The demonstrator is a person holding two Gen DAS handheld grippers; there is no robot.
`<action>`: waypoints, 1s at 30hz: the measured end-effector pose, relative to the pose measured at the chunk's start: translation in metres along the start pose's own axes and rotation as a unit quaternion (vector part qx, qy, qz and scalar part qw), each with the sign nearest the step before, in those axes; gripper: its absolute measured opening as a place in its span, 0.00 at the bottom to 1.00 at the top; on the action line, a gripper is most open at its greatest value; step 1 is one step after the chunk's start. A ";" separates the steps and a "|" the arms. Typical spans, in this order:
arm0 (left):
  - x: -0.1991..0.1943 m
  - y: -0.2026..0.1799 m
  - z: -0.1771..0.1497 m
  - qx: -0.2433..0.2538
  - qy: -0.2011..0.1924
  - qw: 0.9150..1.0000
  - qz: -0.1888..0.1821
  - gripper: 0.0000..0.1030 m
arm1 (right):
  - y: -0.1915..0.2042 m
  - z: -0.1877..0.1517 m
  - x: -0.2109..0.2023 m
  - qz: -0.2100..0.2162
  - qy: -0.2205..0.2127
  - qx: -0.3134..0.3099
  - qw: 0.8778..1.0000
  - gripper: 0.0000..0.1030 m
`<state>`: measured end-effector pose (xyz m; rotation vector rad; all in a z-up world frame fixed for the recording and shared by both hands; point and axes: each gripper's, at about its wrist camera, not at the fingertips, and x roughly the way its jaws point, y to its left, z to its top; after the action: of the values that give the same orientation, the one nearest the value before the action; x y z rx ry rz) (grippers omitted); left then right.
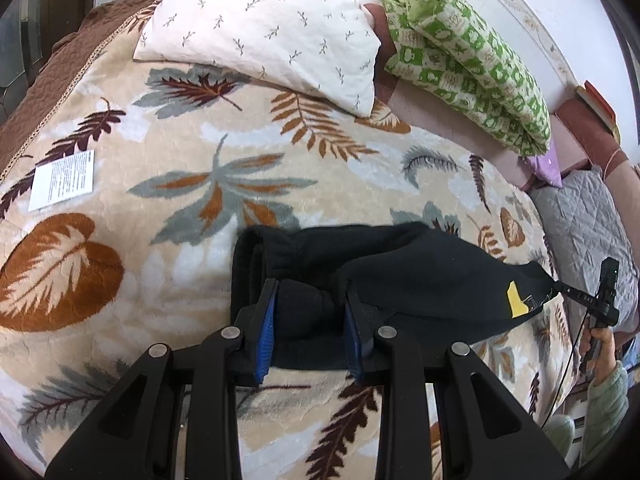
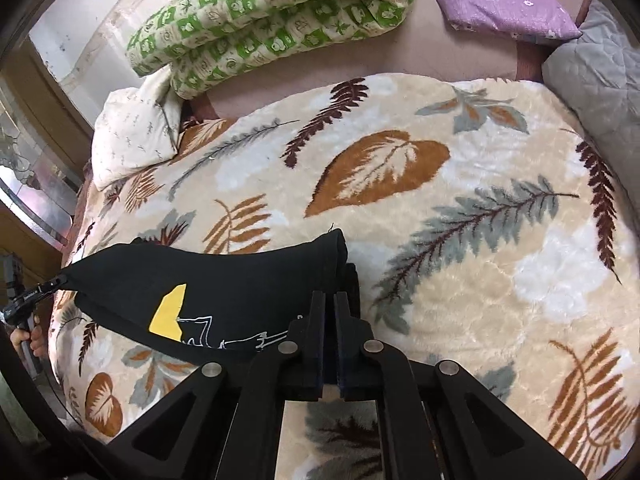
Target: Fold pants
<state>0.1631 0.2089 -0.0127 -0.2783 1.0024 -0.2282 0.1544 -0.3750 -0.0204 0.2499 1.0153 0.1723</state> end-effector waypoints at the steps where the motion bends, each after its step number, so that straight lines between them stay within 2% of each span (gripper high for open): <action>1: 0.001 0.002 -0.003 0.000 0.002 1.000 0.000 0.26 | -0.002 -0.004 0.001 0.001 0.001 0.005 1.000 0.03; 7: 0.006 0.010 -0.018 -0.003 0.005 1.000 -0.007 0.26 | -0.021 -0.026 0.020 -0.003 0.022 0.033 0.999 0.03; 11: -0.002 0.004 -0.017 0.017 -0.006 1.000 -0.006 0.26 | -0.021 -0.022 0.013 0.003 0.008 0.035 0.999 0.03; 16: 0.003 -0.008 -0.030 0.081 0.007 0.996 0.027 0.26 | -0.021 -0.022 0.019 -0.009 0.020 0.026 0.999 0.03; 19: 0.014 -0.015 -0.043 0.131 0.024 0.989 0.061 0.27 | -0.019 -0.027 0.036 -0.031 0.042 0.014 0.999 0.04; 21: 0.013 -0.019 -0.047 0.153 0.023 0.986 0.069 0.29 | -0.019 -0.027 0.036 -0.041 0.038 0.019 0.998 0.13; 22: 0.010 -0.019 -0.047 0.153 0.022 0.986 0.064 0.30 | -0.019 -0.025 0.033 -0.046 0.035 0.024 0.998 0.20; 23: 0.007 -0.017 -0.046 0.148 0.025 0.987 0.051 0.31 | -0.018 -0.023 0.028 -0.050 0.027 0.029 0.998 0.36; 24: 0.002 -0.014 -0.044 0.135 0.029 0.990 0.027 0.36 | -0.016 -0.022 0.022 -0.058 0.020 0.027 0.998 0.39; 25: -0.003 -0.010 -0.042 0.122 0.031 0.992 0.004 0.47 | -0.011 -0.020 0.015 -0.069 0.011 0.019 0.997 0.39; 27: -0.015 0.001 -0.038 0.092 0.022 0.995 -0.030 0.57 | 0.005 -0.017 0.000 -0.089 -0.008 0.003 0.996 0.39; 30: -0.026 0.021 -0.030 0.041 0.012 0.997 -0.070 0.59 | 0.052 -0.011 -0.012 -0.044 -0.024 -0.033 0.998 0.41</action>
<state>0.1253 0.2333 -0.0140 -0.2723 0.9958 -0.3990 0.1370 -0.3271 -0.0017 0.1480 0.9699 0.1204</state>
